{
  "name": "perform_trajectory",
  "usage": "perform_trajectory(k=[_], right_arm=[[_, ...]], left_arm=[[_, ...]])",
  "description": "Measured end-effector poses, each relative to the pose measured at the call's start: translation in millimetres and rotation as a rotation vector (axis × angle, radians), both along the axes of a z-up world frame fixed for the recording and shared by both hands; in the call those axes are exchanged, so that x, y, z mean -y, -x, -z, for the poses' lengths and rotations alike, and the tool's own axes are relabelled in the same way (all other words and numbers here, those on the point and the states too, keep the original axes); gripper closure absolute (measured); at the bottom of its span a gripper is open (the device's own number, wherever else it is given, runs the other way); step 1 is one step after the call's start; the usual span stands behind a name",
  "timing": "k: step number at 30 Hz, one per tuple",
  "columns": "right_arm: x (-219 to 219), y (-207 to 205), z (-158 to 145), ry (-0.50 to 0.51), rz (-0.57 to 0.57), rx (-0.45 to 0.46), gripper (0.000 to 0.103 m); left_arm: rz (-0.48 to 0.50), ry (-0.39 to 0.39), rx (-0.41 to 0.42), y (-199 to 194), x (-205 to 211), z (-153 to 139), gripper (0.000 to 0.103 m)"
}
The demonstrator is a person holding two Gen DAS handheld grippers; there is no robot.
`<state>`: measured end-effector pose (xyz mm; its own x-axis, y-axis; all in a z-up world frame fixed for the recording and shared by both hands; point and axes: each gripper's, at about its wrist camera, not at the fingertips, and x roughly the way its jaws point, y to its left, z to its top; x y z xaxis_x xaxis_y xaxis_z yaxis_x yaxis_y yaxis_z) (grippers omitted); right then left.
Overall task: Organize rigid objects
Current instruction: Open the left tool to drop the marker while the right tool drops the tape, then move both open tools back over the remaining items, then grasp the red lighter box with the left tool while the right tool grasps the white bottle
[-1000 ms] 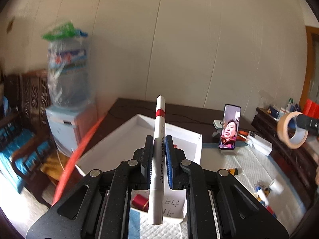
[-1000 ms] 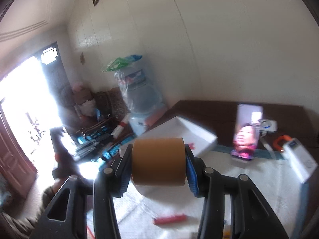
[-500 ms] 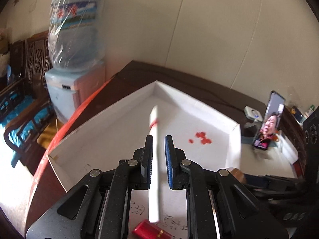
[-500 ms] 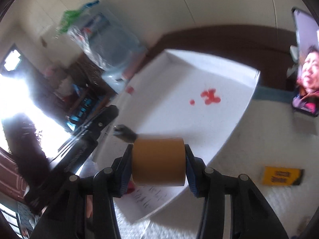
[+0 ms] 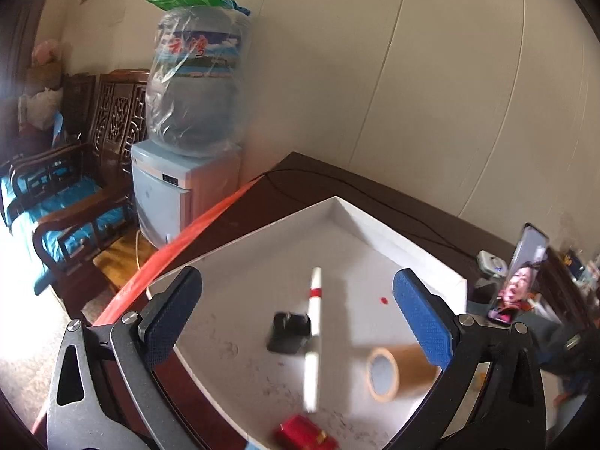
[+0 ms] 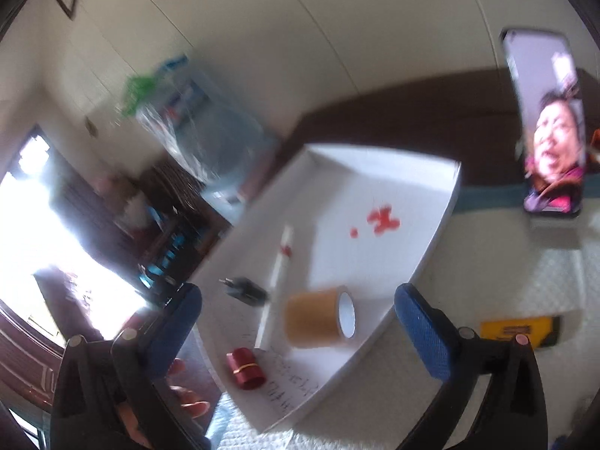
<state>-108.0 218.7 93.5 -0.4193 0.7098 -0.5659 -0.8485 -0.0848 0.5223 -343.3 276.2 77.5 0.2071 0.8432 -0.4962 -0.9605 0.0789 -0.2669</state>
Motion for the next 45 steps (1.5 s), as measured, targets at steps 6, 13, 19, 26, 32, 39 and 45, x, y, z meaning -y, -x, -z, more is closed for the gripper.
perform_trajectory(k=[6, 13, 19, 26, 32, 39, 45], right_arm=[[90.3, -46.8, -45.5, -0.186, -0.045, -0.118, 0.000], [204.2, -131.9, -79.0, -0.432, 0.174, -0.002, 0.000], [260.5, -181.7, -68.1, -0.500, 0.384, 0.054, 0.000], [263.4, -208.9, -28.6, -0.330, 0.401, 0.172, 0.000], [225.7, -190.0, 14.3, -0.095, 0.254, 0.374, 0.000], [198.3, -187.8, 46.5, 0.006, 0.203, 0.421, 0.028], [188.5, -188.7, 66.9, 0.078, 0.158, 0.404, 0.049]], left_arm=[[0.040, -0.138, 0.067, 4.1, 74.4, -26.6, 0.000], [0.106, -0.233, 0.000, 1.4, 130.0, -59.0, 0.000], [0.221, -0.253, -0.029, -17.1, 154.4, -57.9, 0.000], [0.494, -0.082, -0.201, -81.1, 153.8, -11.2, 0.000], [0.642, 0.055, -0.322, -119.2, 150.8, 31.7, 0.000], [0.751, 0.111, -0.381, -144.3, 149.5, 51.0, 0.028], [0.802, 0.151, -0.448, -162.5, 145.5, 64.4, 0.052]])
